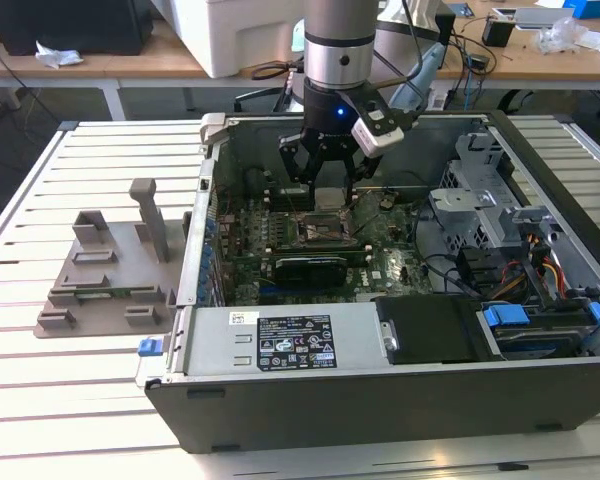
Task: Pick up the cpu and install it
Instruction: 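Place the cpu into insertion slot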
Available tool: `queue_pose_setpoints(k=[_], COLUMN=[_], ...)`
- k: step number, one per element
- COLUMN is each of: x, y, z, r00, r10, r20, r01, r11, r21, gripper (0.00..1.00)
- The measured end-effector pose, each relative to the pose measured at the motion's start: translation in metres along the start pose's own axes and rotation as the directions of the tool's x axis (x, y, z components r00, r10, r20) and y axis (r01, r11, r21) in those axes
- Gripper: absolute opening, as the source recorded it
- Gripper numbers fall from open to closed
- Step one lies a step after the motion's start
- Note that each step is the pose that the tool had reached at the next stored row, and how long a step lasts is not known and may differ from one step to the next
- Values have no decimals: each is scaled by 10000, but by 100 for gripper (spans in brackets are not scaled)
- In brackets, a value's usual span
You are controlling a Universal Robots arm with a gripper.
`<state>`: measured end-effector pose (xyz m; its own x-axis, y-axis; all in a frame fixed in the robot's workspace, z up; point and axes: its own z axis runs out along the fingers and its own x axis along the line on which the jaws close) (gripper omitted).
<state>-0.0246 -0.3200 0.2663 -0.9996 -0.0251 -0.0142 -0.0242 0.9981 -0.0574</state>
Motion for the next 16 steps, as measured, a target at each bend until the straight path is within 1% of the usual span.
queue_pose_setpoints(k=[2, 3, 4, 5, 7, 8, 10, 12, 13, 14, 16], x=[0, 0, 0, 0, 0, 0, 0, 0, 0, 0, 0], y=[0, 0, 0, 0, 0, 0, 0, 0, 0, 0, 0], z=[0, 0, 0, 0, 0, 0, 0, 0, 0, 0, 0], r00=[10000, 10000, 9994, 9972, 9951, 9917, 9891, 9844, 9795, 9778, 9712], r10=[2, 84, 338, 742, 986, 1283, 1472, 1756, 2013, 2091, 2379], r20=[0, -5, -20, -42, -56, -72, -83, -98, -112, -116, -131], r01=[-2, -84, -338, -742, -986, -1283, -1472, -1755, -2013, -2091, -2379], r11=[10000, 10000, 9994, 9972, 9951, 9917, 9891, 9845, 9795, 9779, 9713], r21=[0, 1, 5, 12, 17, 24, 29, 39, 50, 53, 63], gripper=[55, 55, 55, 55, 55, 55, 55, 55, 55, 55, 55])
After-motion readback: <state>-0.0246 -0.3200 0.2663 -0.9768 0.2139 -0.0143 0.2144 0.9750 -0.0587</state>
